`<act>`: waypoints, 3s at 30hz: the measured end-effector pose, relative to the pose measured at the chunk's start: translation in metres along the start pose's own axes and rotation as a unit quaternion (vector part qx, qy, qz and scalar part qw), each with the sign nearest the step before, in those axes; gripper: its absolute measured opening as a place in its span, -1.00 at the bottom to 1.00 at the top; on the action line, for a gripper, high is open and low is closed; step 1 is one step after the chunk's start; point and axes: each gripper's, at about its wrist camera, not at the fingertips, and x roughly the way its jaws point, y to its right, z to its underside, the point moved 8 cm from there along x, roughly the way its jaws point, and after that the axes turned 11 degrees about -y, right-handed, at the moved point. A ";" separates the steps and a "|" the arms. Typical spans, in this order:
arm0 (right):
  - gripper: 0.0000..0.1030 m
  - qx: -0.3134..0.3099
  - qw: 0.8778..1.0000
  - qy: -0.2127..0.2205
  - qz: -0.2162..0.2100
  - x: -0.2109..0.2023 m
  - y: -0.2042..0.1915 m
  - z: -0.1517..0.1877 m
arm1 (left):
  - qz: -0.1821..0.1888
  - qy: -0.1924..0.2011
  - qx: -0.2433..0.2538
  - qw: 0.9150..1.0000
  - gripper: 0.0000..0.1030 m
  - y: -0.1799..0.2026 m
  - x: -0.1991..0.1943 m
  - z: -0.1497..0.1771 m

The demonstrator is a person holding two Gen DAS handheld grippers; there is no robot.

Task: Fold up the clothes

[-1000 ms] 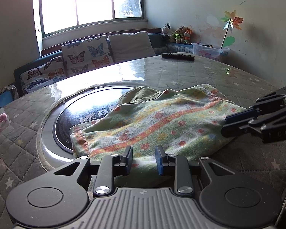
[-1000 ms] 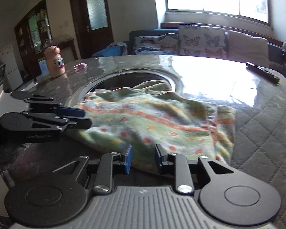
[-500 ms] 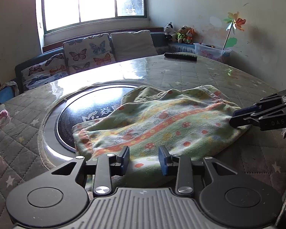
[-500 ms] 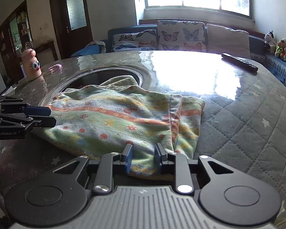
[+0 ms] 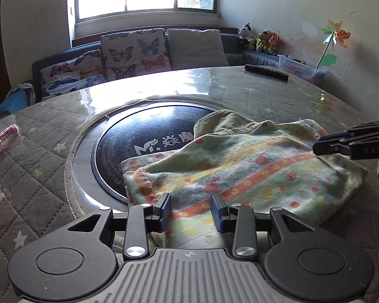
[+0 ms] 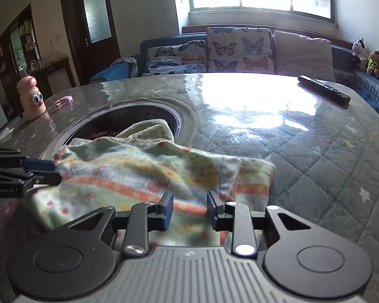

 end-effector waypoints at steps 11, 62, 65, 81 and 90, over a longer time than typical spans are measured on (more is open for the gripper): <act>-0.46 0.004 1.000 0.001 0.003 0.024 0.008 -0.025 | 0.025 -0.024 0.009 0.999 -0.32 0.004 0.032 -0.040; -0.17 -0.312 0.943 -0.022 -0.111 0.017 -0.243 0.024 | 0.023 0.022 -0.225 0.974 0.89 -0.102 -0.046 0.013; -0.33 -0.317 0.943 -0.021 -0.097 0.023 -0.243 0.027 | 0.044 0.008 -0.248 0.968 0.85 -0.101 -0.040 0.014; -0.80 -0.214 0.964 0.021 -0.159 -0.020 -0.202 -0.002 | 0.147 -0.049 -0.350 0.924 0.31 -0.078 -0.011 0.017; -0.80 -0.198 0.962 0.012 -0.186 -0.022 -0.180 -0.002 | 0.173 -0.067 -0.385 0.904 -0.70 -0.070 0.003 0.022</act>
